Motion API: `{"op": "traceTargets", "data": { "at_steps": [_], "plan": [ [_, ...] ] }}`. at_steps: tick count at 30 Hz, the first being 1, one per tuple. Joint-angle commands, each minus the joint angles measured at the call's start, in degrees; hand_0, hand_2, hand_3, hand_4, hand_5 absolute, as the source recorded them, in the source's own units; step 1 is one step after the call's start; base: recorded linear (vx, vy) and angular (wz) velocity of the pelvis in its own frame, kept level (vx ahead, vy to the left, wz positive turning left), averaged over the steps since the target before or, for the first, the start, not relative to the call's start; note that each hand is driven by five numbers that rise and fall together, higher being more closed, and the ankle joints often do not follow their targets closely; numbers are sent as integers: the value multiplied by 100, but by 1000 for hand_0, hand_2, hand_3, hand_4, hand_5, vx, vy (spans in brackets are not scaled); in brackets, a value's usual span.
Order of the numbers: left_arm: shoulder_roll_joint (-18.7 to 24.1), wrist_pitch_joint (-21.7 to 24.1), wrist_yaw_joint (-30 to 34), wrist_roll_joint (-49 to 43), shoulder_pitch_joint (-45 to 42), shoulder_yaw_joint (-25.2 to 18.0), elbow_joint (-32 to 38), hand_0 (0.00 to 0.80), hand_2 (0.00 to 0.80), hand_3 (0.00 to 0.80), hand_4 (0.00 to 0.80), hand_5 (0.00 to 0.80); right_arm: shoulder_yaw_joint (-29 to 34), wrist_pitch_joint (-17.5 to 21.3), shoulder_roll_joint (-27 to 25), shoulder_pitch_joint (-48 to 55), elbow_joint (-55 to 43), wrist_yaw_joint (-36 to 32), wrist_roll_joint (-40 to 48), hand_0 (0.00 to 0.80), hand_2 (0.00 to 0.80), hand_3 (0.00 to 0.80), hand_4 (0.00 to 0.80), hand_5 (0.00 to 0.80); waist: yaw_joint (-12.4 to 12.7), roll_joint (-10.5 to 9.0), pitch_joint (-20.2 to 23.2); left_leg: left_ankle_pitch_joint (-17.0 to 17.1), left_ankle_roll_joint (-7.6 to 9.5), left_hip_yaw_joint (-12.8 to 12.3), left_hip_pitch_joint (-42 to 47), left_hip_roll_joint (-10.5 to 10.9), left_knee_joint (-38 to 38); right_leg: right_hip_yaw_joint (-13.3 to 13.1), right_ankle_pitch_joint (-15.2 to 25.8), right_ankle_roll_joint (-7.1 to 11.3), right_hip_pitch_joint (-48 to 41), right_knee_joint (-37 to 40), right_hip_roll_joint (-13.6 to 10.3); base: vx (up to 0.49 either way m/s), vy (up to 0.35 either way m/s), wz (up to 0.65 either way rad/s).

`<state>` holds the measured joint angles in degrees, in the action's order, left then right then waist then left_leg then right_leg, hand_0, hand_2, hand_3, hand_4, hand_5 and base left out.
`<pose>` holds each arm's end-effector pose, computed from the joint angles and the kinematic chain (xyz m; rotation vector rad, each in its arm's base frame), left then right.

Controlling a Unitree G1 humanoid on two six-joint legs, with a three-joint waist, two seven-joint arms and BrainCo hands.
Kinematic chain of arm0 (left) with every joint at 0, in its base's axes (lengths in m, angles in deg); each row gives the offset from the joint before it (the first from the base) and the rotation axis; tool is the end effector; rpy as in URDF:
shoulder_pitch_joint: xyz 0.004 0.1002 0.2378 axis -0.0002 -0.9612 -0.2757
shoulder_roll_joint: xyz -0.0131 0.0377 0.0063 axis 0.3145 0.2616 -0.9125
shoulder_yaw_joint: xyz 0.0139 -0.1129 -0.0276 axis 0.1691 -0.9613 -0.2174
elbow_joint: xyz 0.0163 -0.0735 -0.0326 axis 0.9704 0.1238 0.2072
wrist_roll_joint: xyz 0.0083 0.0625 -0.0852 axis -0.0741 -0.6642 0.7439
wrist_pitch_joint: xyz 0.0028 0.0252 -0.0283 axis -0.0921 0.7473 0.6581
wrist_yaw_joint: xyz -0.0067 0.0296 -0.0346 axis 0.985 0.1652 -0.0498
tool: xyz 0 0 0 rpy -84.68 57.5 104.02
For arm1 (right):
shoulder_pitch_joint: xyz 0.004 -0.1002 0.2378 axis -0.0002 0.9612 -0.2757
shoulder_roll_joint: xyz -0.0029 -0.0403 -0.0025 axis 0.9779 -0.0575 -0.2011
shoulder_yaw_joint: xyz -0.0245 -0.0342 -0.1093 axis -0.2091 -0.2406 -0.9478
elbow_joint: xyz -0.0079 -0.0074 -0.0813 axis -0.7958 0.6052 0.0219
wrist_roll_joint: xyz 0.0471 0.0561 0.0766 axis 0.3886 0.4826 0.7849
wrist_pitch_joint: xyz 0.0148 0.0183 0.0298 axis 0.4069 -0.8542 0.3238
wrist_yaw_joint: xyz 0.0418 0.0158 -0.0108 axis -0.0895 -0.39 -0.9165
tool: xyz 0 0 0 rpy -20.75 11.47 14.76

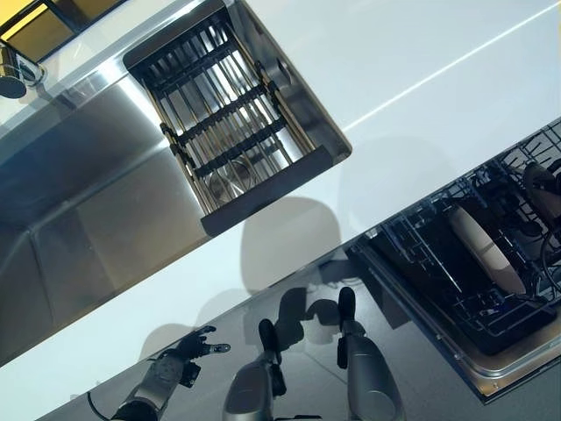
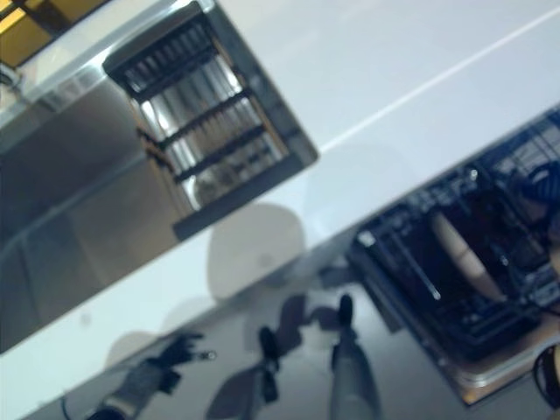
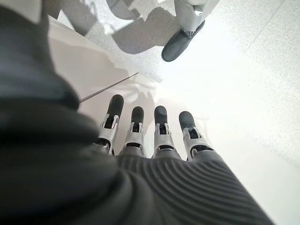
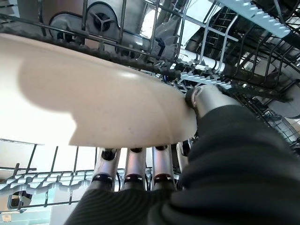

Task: Take plates into dishwasher

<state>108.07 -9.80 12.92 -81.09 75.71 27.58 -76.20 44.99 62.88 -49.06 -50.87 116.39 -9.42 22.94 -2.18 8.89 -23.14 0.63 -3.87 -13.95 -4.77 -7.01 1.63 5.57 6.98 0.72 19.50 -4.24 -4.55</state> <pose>0.1579 0.2438 -0.0851 0.4908 0.7947 -0.2056 0.2698 -0.4036 0.2031 -1.1314 0.3218 -0.4911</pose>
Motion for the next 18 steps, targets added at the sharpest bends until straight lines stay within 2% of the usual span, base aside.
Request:
{"op": "traceTargets", "data": {
  "at_steps": [1, 18],
  "plan": [
    [419, 115, -198, 184, 349, -106, -9, 0, 0, 0, 0, 0, -324, -217, -68, -82, 312, 124, -186, 0, 0, 0, 0, 0, -161, -409, 351, 127, -235, 170, 79, -3, -74, 319, -595, 189, -563, -54, -167, 0, 0, 0],
    [360, 153, -242, 172, 394, -89, -77, 0, 0, 0, 0, 0, -264, -232, 99, -6, 262, 357, -213, 0, 0, 0, 0, 0, -159, -402, 330, 106, -210, 171, 103, 18, -71, 346, -603, 190, -562, -94, -190, 0, 0, 0]
  ]
}}
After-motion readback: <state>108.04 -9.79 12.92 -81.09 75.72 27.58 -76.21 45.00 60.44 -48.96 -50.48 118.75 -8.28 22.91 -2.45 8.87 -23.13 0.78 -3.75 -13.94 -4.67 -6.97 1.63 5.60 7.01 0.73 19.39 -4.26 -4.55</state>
